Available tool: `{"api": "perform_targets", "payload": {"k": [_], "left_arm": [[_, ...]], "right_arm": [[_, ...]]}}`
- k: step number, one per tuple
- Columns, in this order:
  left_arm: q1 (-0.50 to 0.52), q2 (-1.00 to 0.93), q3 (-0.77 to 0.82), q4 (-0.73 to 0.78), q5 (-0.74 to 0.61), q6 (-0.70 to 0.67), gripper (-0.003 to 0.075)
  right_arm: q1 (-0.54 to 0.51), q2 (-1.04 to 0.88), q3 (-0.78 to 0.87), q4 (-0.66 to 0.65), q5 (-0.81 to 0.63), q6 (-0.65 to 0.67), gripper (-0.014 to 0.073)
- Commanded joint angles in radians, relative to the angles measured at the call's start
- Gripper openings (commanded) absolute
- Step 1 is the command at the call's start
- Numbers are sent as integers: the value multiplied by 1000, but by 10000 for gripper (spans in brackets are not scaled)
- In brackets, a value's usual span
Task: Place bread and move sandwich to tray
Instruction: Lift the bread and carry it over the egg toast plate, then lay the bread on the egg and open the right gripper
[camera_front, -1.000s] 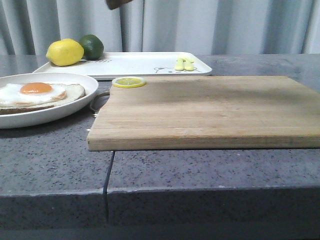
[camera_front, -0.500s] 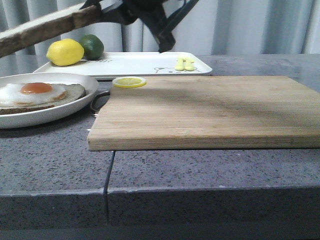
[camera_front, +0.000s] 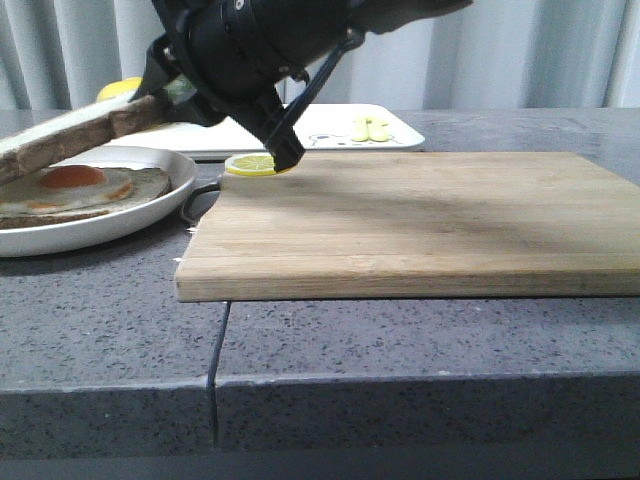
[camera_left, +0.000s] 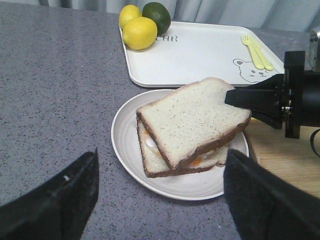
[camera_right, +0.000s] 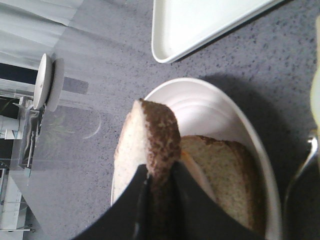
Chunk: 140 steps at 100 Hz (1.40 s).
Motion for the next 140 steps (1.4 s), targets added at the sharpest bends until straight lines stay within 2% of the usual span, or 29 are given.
{"api": "perform_targets", "payload": {"k": [1, 20, 28, 54, 68, 115, 140], "left_arm": [[0, 15, -34, -25, -72, 2, 492], [0, 15, -34, -25, -72, 2, 492], [0, 15, -34, -25, -72, 2, 492], [0, 15, -34, -25, -72, 2, 492], [0, 15, -34, -25, -72, 2, 492], [0, 15, -34, -25, -72, 2, 492], [0, 15, -34, -25, -72, 2, 492]], "right_arm": [[-1, -48, -34, 67, 18, -2, -107], [0, -45, -34, 67, 12, -3, -101], [0, -45, -33, 67, 12, -3, -64], [0, -45, -32, 67, 14, -3, 219], [0, -45, -32, 67, 14, -3, 321], [-8, -66, -32, 66, -10, -3, 337], [-94, -189, -32, -18, 30, -41, 337]]}}
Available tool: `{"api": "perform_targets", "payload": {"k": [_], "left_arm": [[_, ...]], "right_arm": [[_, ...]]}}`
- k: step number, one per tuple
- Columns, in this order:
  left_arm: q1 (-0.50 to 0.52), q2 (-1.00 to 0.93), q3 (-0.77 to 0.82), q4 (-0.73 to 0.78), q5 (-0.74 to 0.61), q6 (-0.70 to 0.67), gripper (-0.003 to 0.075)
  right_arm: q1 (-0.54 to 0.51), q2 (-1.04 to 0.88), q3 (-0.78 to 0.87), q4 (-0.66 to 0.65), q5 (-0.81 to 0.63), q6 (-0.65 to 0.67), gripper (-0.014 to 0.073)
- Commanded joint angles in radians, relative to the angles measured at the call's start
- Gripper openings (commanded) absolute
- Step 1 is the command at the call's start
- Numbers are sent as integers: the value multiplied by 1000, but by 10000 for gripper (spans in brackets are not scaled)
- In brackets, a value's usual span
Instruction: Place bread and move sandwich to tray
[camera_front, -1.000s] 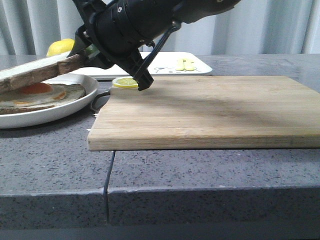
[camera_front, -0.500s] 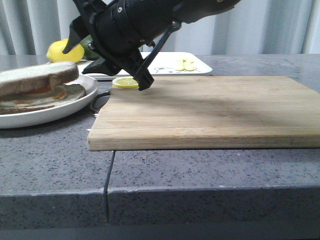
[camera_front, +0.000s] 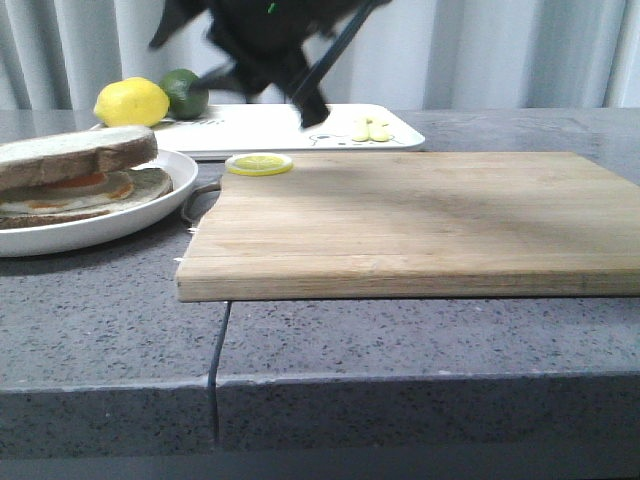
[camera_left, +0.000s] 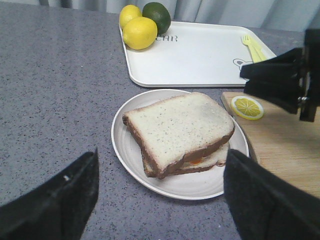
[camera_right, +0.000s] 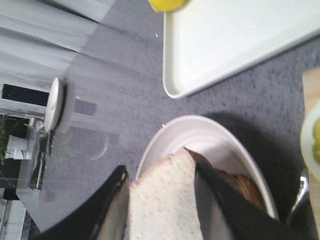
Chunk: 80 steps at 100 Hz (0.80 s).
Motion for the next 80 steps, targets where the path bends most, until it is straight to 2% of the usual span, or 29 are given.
{"api": "perform_targets", "payload": {"k": [1, 13, 29, 47, 61, 80], "left_arm": [[0, 15, -34, -25, -72, 2, 492], [0, 15, -34, -25, -72, 2, 492], [0, 15, -34, -25, -72, 2, 492], [0, 15, -34, -25, -72, 2, 492], [0, 15, -34, -25, -72, 2, 492], [0, 15, -34, -25, -72, 2, 492]], "right_arm": [[-47, -113, -32, -25, 50, -30, 337], [-120, -195, -32, -158, 85, -32, 337], [-237, -307, -32, -419, 158, -31, 337], [-319, -443, 13, -642, 170, -31, 337], [-370, -552, 117, -814, 148, -21, 335], [-388, -735, 325, -1074, 0, 84, 335]]}}
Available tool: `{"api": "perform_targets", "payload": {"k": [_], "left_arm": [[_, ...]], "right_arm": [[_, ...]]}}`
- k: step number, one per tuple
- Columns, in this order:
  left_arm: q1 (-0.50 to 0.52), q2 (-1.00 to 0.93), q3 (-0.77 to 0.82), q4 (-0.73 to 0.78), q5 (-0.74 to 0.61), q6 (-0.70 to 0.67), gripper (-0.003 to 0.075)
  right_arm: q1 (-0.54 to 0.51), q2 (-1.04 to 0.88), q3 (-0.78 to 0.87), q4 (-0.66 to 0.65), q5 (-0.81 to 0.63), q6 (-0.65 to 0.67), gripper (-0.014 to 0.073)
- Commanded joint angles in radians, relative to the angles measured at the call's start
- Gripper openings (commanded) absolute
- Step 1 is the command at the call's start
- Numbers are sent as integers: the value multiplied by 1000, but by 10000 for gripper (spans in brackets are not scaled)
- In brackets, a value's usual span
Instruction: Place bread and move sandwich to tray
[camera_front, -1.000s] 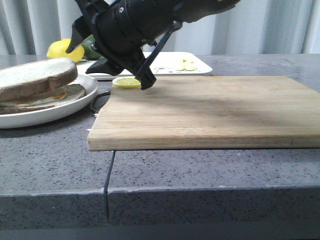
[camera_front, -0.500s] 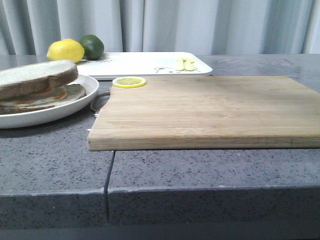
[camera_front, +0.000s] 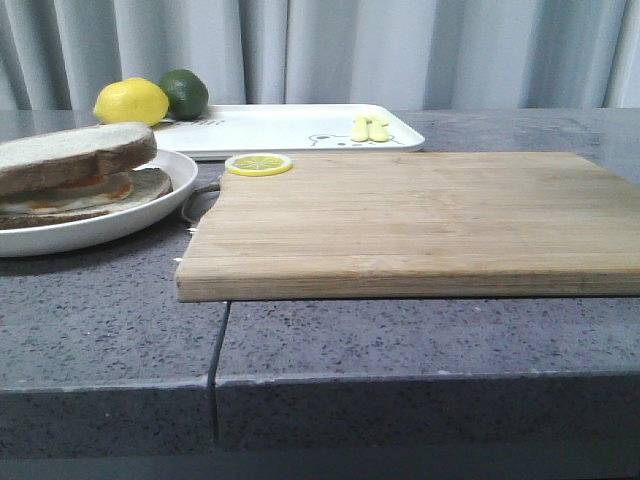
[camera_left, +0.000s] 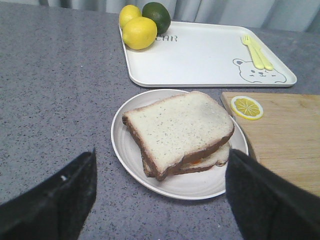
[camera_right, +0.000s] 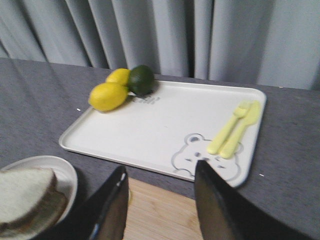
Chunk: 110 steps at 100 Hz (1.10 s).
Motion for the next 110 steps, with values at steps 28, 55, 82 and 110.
{"api": "perform_targets", "payload": {"k": [28, 55, 82, 110], "left_arm": [[0, 15, -34, -24, -72, 1, 492], [0, 15, -34, -24, -72, 1, 492], [0, 15, -34, -24, -72, 1, 492], [0, 15, -34, -24, -72, 1, 492]], "right_arm": [[-8, -390, 343, -283, -237, 74, 335], [-8, -669, 539, -521, -292, 132, 335], [-8, -775, 582, -670, -226, 244, 335], [-8, -775, 597, -667, -204, 244, 335]]}}
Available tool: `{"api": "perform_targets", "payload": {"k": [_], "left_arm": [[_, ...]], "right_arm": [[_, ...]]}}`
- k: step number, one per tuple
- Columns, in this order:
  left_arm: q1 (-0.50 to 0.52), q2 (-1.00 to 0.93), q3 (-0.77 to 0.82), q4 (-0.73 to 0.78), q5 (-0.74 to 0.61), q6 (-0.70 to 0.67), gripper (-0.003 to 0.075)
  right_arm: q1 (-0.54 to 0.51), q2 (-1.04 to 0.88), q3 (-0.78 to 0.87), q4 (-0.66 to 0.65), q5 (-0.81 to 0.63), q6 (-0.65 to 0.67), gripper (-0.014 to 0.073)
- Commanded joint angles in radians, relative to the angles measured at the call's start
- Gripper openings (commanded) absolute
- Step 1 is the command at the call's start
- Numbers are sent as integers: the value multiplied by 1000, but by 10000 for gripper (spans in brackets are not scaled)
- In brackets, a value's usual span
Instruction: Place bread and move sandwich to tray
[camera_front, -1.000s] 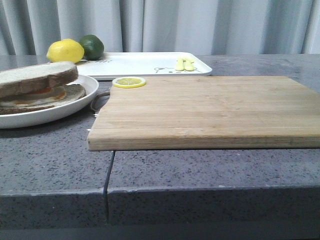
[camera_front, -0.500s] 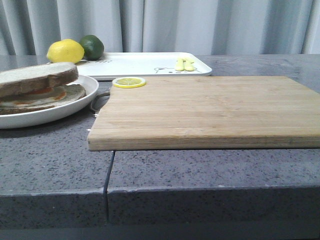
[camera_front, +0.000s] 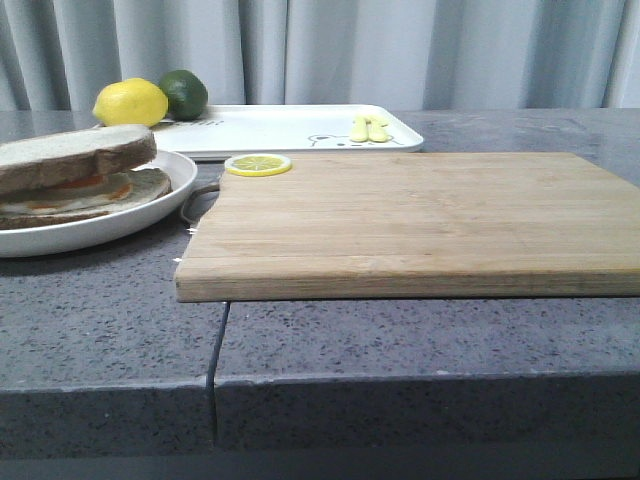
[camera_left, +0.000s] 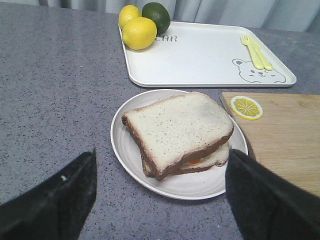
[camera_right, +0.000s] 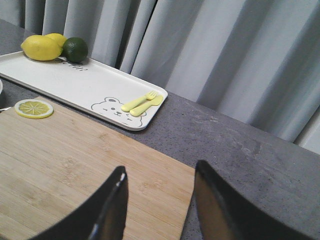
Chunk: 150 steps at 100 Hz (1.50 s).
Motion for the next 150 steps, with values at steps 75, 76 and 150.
{"api": "perform_targets", "payload": {"k": [75, 76, 150], "left_arm": [[0, 15, -34, -24, -72, 1, 492], [0, 15, -34, -24, -72, 1, 492], [29, 337, -40, -18, -156, -149, 472]], "right_arm": [[-8, 1, -28, -3, -100, 6, 335], [-8, 1, -28, -3, -100, 6, 335], [-8, 1, -28, -3, -98, 6, 335]]}}
